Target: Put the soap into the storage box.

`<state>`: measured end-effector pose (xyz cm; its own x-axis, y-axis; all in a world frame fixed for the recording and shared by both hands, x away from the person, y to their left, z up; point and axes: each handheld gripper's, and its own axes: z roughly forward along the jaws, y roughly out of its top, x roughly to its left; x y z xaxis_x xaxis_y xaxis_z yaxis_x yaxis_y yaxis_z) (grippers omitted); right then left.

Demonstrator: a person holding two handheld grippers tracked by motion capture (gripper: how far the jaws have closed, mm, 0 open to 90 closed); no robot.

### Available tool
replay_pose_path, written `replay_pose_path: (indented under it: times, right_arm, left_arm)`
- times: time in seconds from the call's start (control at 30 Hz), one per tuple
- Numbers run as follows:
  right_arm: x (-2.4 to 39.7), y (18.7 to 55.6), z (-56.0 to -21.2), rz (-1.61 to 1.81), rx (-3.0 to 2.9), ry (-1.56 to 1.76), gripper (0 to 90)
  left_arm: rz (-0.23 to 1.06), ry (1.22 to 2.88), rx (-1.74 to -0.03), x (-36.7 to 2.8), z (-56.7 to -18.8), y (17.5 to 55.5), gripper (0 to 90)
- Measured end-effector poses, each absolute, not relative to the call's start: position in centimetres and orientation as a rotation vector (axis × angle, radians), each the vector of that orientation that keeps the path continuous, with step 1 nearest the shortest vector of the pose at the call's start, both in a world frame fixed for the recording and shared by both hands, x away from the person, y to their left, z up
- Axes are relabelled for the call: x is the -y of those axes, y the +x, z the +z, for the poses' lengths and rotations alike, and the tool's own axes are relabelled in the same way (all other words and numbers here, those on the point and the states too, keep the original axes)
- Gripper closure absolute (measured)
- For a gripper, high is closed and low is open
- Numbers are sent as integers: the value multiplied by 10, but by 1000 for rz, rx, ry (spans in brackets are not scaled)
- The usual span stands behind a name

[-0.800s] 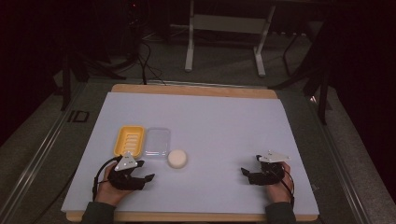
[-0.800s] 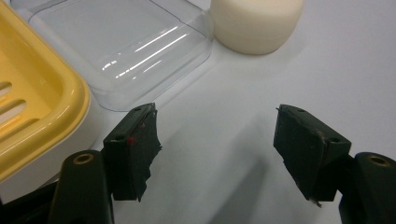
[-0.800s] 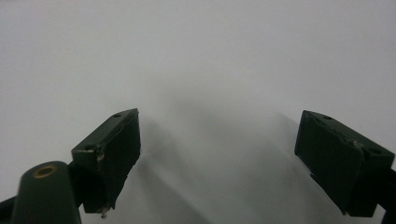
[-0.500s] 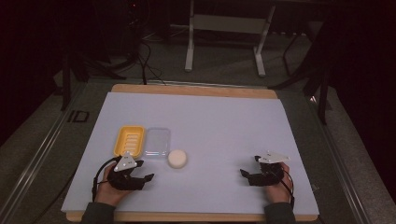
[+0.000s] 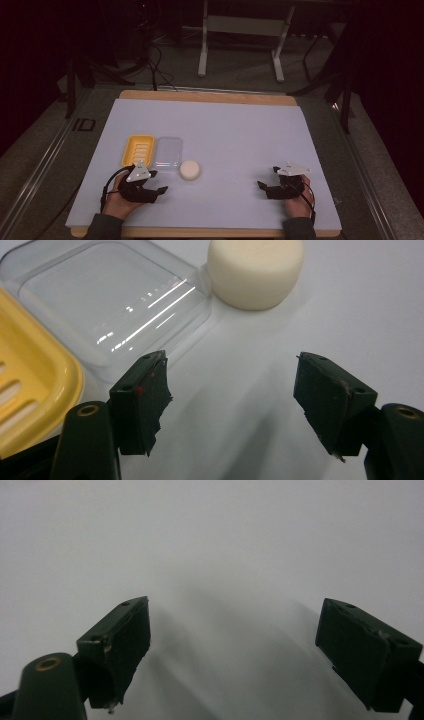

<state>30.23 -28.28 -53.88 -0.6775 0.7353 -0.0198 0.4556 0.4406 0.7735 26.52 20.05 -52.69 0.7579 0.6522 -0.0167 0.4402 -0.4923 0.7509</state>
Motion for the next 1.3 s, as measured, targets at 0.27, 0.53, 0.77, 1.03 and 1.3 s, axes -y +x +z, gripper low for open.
replay_pose_path:
  times: [0.27,0.53,0.77,1.03,1.3]
  right_arm:
    - [284,302,-538,1109,-2336,1022,142]
    - [284,302,-538,1113,-2336,1020,142]
    - [284,302,-539,1117,-2331,1020,141]
    - [285,301,-538,1125,-2325,1026,142]
    - [286,301,-538,1134,-2323,1027,142]
  left_arm:
    - [335,2244,-760,-188,-522,273,301]
    - [349,2294,-737,-176,-516,281,282]
    - [331,2326,-701,-169,-511,287,256]
    - [355,2411,-619,-158,-501,293,241]
    - [357,2464,-555,-148,-491,306,210]
